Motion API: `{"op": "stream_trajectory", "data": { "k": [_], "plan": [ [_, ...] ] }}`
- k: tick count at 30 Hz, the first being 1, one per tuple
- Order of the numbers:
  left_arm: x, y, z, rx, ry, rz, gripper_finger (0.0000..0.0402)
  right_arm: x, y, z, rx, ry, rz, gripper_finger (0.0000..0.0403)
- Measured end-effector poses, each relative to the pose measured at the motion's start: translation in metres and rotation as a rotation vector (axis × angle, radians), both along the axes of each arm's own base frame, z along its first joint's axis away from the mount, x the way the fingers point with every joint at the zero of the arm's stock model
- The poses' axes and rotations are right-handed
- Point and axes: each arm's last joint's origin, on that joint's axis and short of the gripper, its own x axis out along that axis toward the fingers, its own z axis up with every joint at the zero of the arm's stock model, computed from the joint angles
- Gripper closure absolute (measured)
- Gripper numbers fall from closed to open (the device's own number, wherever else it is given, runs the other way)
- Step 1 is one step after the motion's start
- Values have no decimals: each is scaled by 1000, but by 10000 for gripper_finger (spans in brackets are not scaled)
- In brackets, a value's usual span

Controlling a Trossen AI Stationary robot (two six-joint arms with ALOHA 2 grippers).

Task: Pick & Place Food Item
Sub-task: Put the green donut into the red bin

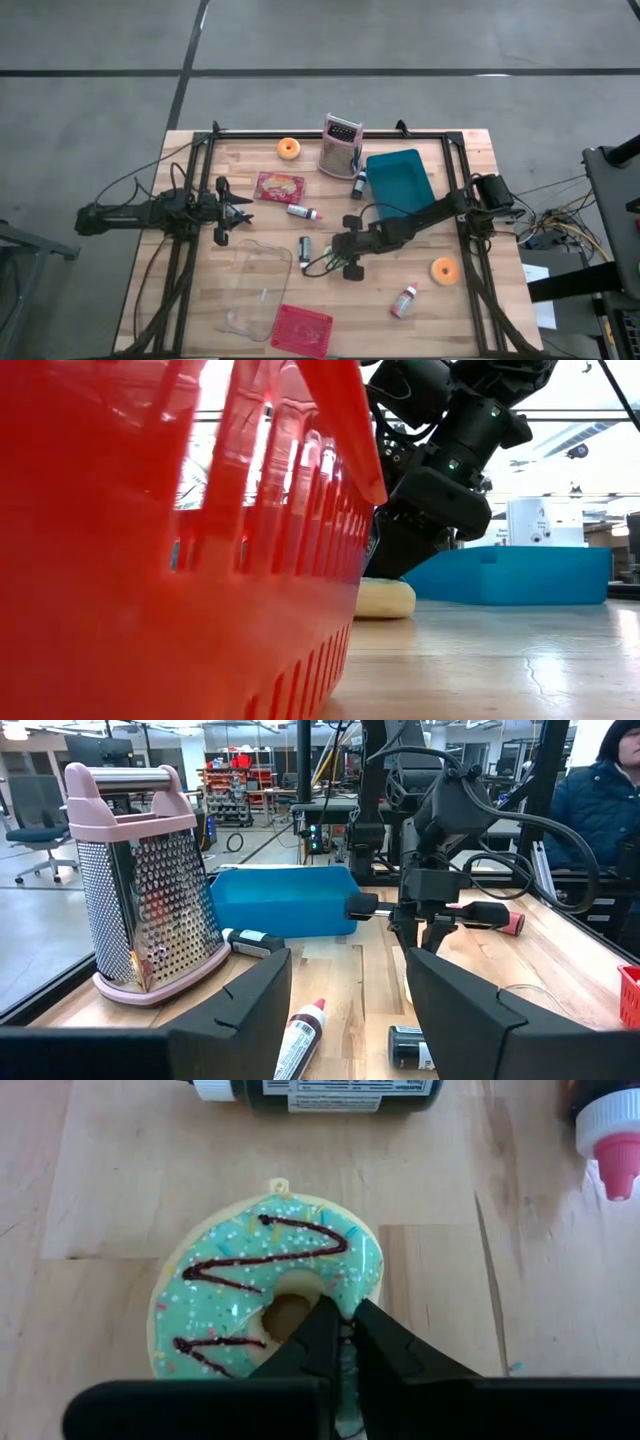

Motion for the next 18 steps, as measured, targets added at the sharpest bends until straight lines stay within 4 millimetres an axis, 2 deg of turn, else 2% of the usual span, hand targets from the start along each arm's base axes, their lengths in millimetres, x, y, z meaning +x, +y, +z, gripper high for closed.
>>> {"op": "stream_trajectory", "data": {
  "k": [12,18],
  "plan": [
    [0,0,0,0,0,0,199,0,0,0,-2,-4,1,393],
    [0,0,0,0,0,0,199,2,5,3,-67,-63,-16,394]
  ]
}}
